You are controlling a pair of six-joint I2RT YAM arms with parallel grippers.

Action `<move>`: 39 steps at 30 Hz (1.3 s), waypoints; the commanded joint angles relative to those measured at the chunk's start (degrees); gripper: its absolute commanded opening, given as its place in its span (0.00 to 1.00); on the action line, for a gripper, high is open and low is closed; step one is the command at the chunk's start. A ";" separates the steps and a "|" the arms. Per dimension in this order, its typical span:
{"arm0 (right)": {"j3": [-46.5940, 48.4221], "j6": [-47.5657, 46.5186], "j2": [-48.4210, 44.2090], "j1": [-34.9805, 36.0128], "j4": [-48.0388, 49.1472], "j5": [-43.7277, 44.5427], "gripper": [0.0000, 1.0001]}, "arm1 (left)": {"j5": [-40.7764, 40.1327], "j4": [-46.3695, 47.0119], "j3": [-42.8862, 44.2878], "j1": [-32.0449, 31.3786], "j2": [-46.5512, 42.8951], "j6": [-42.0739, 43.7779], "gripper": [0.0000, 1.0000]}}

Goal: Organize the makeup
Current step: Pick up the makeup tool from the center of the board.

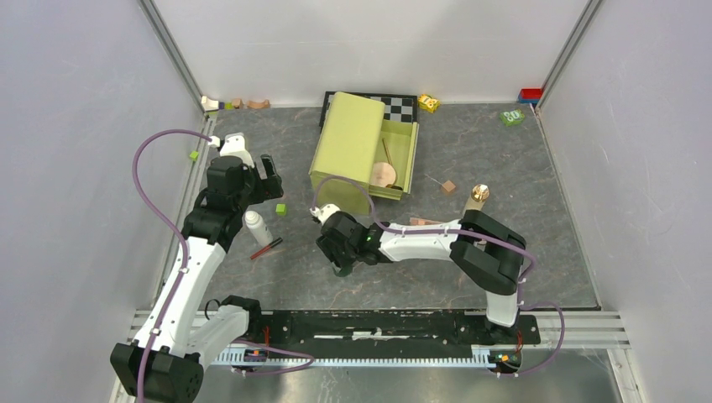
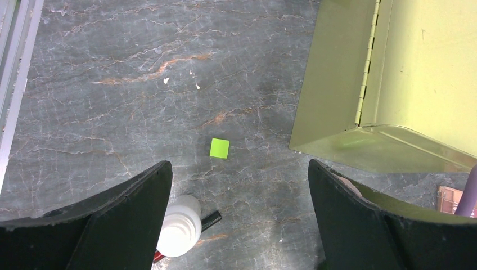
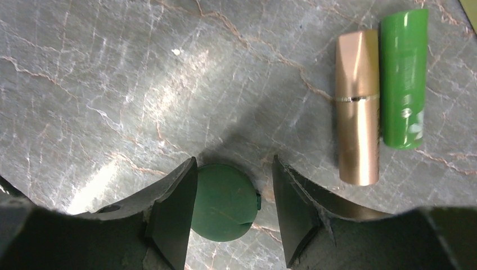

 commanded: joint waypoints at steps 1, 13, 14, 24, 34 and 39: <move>-2.00 -0.16 -3.79 0.18 -1.71 -0.30 0.59 | 0.10 2.41 0.18 -0.17 -0.29 2.70 0.96; -7.05 2.95 -9.90 -0.69 3.41 -4.97 0.66 | 0.11 2.41 0.11 -0.24 -0.17 2.62 0.96; -7.26 3.01 -10.28 -1.01 3.11 -5.02 0.66 | 0.13 2.41 0.11 -0.23 -0.15 2.61 0.96; -10.24 2.18 -11.36 -2.21 2.07 -6.21 0.62 | 0.51 2.41 0.33 -0.24 0.03 2.52 0.96; -9.79 1.22 -9.39 -2.21 1.75 -7.79 0.55 | 0.30 2.41 0.28 -0.24 -0.07 2.59 0.96; -10.37 0.22 -9.36 -2.13 -0.63 -5.64 0.52 | 0.49 2.41 0.28 -0.24 -0.14 2.61 0.96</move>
